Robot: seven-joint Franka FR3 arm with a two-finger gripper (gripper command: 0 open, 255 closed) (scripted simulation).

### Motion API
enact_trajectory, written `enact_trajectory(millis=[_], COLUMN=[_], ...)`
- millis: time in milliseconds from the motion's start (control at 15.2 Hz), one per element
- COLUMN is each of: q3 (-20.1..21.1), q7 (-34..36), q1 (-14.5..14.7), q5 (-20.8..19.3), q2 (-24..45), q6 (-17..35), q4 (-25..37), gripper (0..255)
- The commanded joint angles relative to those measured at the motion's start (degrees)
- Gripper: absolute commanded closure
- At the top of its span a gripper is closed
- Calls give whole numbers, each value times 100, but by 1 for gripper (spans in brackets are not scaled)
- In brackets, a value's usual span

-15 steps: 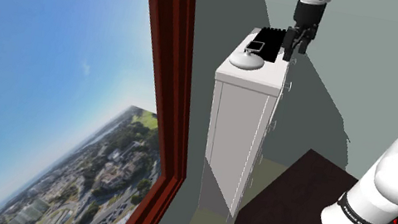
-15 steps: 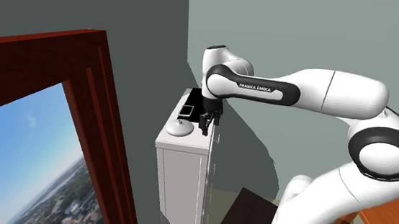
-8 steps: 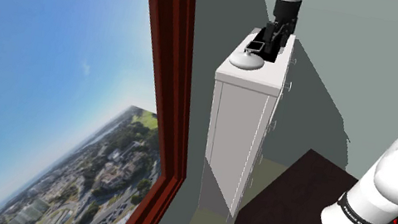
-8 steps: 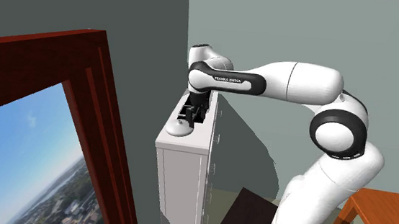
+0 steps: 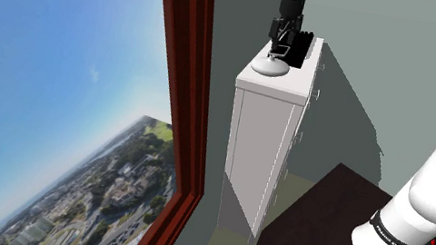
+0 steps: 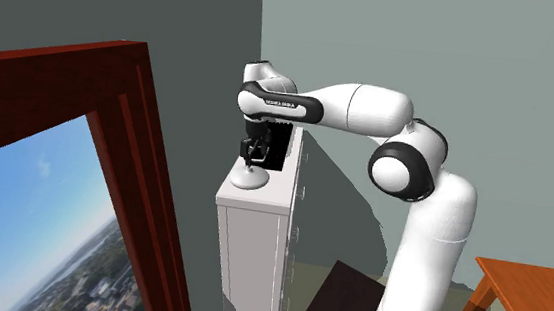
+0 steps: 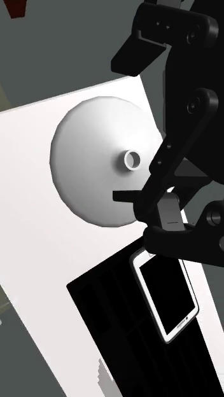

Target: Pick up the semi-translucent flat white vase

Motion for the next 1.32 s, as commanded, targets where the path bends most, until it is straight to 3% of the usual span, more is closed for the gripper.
enact_trajectory(millis=[0,132,726,792,1254], q3=[-23,-30,-25,-25,-25], q7=[-85,-134,-118,-117,-118], q1=[-40,-73,-63,-62,-63], q5=[78,123,112,112,112], q2=[502,790,711,705,703], q6=[-69,-139,477,474,476], q4=[593,960,267,263,259], gripper=[0,0,0,255,255])
